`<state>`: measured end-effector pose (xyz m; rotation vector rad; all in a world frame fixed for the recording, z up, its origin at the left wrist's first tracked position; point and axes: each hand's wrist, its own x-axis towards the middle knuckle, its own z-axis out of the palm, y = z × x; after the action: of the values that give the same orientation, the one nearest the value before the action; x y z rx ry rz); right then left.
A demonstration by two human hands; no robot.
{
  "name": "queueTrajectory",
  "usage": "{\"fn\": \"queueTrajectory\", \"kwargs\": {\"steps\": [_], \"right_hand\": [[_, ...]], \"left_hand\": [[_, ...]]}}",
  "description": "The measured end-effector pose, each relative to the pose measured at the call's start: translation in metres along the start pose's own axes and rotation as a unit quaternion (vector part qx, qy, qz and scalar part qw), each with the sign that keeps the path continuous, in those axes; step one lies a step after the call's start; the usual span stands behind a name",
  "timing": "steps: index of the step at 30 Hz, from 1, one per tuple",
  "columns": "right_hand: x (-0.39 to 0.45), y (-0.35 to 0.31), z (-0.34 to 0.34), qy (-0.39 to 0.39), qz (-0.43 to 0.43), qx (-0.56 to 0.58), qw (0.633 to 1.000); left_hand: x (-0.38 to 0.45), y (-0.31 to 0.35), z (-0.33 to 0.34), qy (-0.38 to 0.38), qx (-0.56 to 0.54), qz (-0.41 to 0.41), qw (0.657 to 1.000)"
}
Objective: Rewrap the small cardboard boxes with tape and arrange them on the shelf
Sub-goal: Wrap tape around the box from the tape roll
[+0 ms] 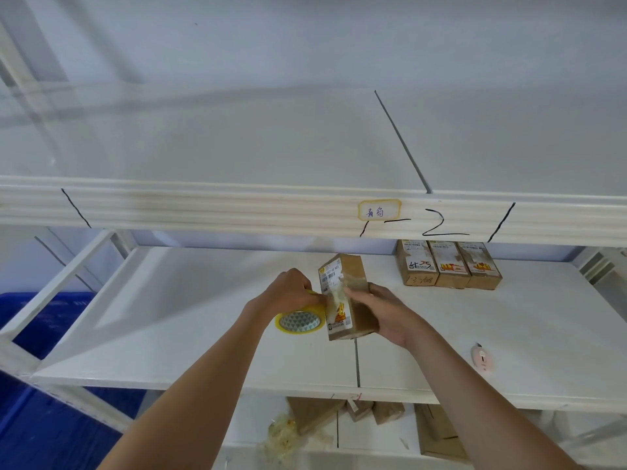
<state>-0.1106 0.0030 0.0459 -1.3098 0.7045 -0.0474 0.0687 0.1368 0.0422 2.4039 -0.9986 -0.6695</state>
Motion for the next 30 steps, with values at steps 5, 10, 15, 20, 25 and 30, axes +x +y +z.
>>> {"fn": "queueTrajectory", "kwargs": {"steps": [5, 10, 15, 20, 25, 30], "right_hand": [[0.001, -0.01, 0.016, 0.104, -0.021, -0.134, 0.985], [0.0, -0.006, 0.002, 0.115, -0.005, -0.071, 0.991], [0.0, -0.01, -0.003, 0.123, -0.008, -0.061, 0.99], [0.002, -0.013, -0.004, 0.109, -0.006, -0.033, 0.993], [0.003, -0.014, -0.007, 0.089, -0.004, -0.013, 0.996], [0.003, -0.017, -0.017, 0.071, -0.002, 0.004, 0.997]], "left_hand": [[0.0, 0.01, 0.002, 0.0, 0.023, 0.006, 1.0], [-0.005, -0.002, -0.012, -0.093, -0.093, 0.009, 0.991], [-0.002, -0.013, -0.016, -0.087, -0.123, 0.007, 0.989], [0.0, -0.021, -0.012, -0.055, -0.042, -0.022, 0.997], [-0.001, -0.025, -0.003, -0.028, -0.037, -0.041, 0.998], [-0.002, -0.03, -0.008, -0.083, -0.164, 0.015, 0.983]]}}
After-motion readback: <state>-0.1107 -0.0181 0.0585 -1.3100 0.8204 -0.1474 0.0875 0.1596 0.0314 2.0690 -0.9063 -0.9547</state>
